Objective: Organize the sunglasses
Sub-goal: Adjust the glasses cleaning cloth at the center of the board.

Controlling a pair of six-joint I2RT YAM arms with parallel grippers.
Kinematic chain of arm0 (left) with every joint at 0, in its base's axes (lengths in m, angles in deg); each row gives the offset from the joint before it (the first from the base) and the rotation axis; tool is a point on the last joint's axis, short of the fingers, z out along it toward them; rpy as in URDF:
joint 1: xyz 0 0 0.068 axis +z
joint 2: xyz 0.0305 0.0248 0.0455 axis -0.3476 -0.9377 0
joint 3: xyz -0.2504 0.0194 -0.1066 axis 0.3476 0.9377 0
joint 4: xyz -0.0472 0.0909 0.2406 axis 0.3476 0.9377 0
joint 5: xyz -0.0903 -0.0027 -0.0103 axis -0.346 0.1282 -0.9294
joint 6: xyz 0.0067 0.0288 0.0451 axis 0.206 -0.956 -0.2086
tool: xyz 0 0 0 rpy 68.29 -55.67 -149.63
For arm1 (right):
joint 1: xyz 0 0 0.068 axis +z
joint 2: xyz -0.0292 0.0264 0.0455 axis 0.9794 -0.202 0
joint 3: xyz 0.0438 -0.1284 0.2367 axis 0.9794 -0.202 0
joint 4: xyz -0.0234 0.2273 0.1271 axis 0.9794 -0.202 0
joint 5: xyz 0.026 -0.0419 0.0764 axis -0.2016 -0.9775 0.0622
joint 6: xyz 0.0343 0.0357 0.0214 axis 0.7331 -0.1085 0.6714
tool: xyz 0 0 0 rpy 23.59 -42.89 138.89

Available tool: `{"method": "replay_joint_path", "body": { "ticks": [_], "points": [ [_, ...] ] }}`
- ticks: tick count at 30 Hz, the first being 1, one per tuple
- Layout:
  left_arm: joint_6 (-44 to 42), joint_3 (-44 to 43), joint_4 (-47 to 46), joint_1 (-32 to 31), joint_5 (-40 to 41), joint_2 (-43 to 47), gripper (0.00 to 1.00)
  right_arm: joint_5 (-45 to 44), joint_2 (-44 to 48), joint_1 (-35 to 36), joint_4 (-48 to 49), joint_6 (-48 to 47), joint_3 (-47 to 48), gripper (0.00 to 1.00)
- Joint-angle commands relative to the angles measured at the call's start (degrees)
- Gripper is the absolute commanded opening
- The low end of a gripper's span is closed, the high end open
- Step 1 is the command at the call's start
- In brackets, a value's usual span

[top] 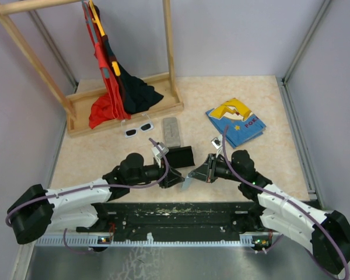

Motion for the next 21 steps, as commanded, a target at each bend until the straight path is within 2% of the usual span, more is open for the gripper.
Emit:
{"method": "replay_joint_path", "body": {
  "ticks": [1,7,21],
  "points": [
    [-2.07,0.64,-4.57,-0.38,-1.29,-1.46,0.4,1.41,-0.28,0.48,3.82,0.16,1.31,0.0],
    [-3.24,0.36,-4.75,-0.43,-1.39,-3.14,0.32,1.28,0.14,0.44,3.43,0.21,1.37,0.0],
    [-3.54,-0.05,-5.27,-0.52,-1.21,-4.42,0.38,1.38,-0.09,0.43,4.09,0.98,1.28,0.0]
  ]
}}
